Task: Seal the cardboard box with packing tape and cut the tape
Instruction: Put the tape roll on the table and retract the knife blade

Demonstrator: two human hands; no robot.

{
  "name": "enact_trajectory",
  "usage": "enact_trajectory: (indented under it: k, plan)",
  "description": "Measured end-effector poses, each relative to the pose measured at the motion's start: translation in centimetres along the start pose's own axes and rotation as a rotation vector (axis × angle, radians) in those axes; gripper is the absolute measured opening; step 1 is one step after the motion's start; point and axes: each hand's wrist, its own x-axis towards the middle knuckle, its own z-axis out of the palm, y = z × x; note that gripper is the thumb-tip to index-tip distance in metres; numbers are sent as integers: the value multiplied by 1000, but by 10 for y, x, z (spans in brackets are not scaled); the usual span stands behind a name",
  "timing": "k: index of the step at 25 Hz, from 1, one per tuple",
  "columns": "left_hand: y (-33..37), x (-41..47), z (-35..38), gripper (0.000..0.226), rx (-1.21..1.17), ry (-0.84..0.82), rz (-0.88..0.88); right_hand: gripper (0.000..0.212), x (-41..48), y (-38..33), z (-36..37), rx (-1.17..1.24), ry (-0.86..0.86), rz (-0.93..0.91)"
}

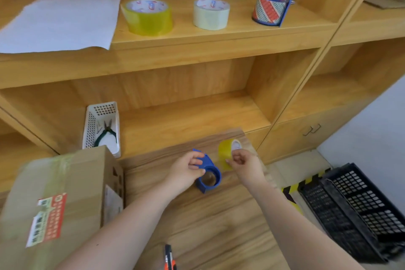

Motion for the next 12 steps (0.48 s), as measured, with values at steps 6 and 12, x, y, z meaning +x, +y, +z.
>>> enact_trajectory:
  k: [6,12]
  plan:
    - [-50,-9,7,35,-6,46,-148,23,46,66,1,-787,-203,-113]
    - [-89,-35,-3,36,-11,158,-242,40,54,94,28,-1165,-284,-216]
